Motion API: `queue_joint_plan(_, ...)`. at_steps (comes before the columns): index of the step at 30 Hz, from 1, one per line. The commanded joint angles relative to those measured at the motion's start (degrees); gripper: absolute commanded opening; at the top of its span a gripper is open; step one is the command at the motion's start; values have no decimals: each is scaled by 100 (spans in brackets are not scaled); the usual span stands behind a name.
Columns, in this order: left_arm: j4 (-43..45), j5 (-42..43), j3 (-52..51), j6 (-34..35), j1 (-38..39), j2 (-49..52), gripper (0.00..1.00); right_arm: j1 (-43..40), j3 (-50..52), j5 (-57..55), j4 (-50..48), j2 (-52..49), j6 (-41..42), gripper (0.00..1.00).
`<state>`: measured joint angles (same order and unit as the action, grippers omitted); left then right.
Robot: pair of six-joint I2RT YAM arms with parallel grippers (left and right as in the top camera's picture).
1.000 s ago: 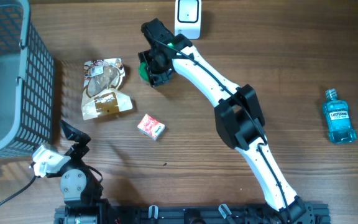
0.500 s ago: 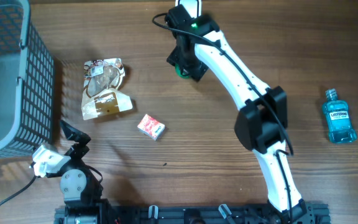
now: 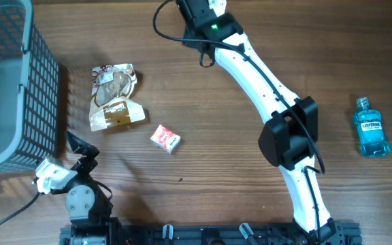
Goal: Scan the item barcode
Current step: 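Lift the jar and hold its label under the white scanner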
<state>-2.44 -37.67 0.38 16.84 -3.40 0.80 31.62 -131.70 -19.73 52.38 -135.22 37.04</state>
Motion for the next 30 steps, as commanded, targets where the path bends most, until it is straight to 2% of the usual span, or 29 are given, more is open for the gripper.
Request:
queue_joint_plan(1,-39,-35,-4,-7,-24,-42,100,0,-17,-619,-474,184,-732,58)
queue_joint_plan(4,-39,-37,-4,-4,-24,-42,100,-11,-17,-662,-1069,87,-1121,58)
queue_joint_plan(6,-39,-37,-4,-7,-24,-42,100,-13,-17,-654,-1045,61,-1117,57)
queue_joint_plan(8,-39,-37,-4,-4,-24,-42,100,17,-20,-481,-588,116,-721,58)
queue_joint_plan(16,-42,-37,-4,-7,-24,-42,100,39,-20,1561,1897,981,1064,56)
queue_joint_plan(21,-39,-37,-4,-7,-24,-42,100,-85,-20,3001,2837,1515,1665,56)
queue_joint_plan(27,-39,-35,-4,-7,-24,-42,100,-494,-20,5139,3368,1794,1692,55)
queue_joint_plan(30,-42,-37,-4,-7,-24,-42,100,-682,-20,5455,3519,1797,1622,53)
